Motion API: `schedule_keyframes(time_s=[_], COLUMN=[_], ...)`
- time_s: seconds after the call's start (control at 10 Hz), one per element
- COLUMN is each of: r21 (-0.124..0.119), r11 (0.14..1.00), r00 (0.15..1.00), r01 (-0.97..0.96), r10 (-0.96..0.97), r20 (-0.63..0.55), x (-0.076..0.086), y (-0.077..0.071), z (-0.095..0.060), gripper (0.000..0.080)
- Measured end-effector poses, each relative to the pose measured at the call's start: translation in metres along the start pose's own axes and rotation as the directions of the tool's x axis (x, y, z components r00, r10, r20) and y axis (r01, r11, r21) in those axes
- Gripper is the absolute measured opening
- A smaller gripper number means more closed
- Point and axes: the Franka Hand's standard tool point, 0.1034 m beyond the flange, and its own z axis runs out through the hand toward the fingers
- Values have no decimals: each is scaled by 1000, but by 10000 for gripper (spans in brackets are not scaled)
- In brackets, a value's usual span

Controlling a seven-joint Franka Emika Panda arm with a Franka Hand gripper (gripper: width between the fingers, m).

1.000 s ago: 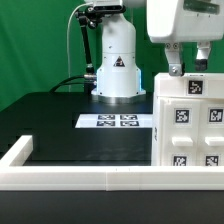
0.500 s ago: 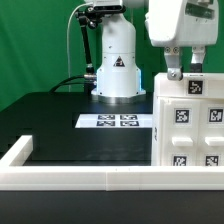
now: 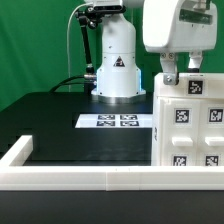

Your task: Assemble cabinet

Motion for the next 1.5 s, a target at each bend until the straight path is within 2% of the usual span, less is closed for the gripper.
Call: schedule_keyframes(time_s=[0.1,0.6,0.9,1.1,1.2,1.5], r21=[0,1,1,2,-5,2], r11=[1000,999,977,918,866,683], r00=[1000,999,977,918,866,682], r01=[-3,-34,-212,-396,-500,-731], r10=[3,34,212,396,500,730], r20=[0,1,0,-3,-21,-45], x=[0,-1,-1,0,1,1], y=[0,0,0,-1,-4,-11], z=[0,0,0,-1,-1,0], gripper=[575,561,563,563,563,563])
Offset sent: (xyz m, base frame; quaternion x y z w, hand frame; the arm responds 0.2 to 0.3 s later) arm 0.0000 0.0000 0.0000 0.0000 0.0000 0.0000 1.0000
